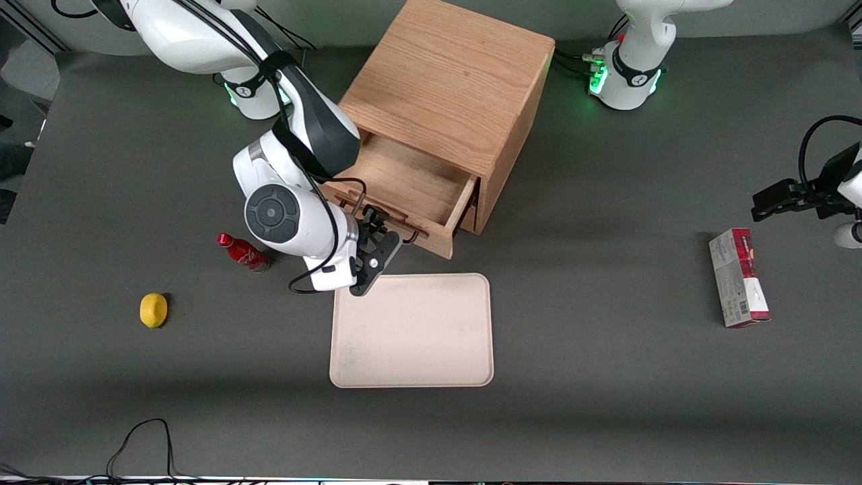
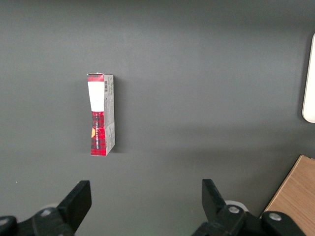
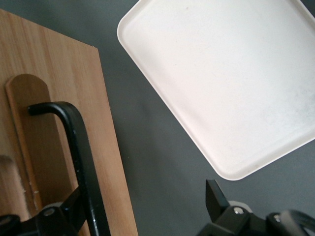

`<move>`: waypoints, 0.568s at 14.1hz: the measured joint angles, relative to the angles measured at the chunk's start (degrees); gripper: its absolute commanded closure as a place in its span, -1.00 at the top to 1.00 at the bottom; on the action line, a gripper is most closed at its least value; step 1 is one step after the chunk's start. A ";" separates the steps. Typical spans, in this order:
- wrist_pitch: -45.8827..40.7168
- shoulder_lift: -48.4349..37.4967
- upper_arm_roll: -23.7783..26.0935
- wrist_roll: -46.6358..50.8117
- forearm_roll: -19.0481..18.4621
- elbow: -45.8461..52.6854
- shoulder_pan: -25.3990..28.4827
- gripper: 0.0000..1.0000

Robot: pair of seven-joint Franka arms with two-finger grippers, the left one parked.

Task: Open upper drawer
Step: 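Pull the upper drawer outward by its handle with the right gripper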

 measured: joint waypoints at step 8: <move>0.12 1.59 -0.02 -2.50 0.00 2.56 -2.28 1.00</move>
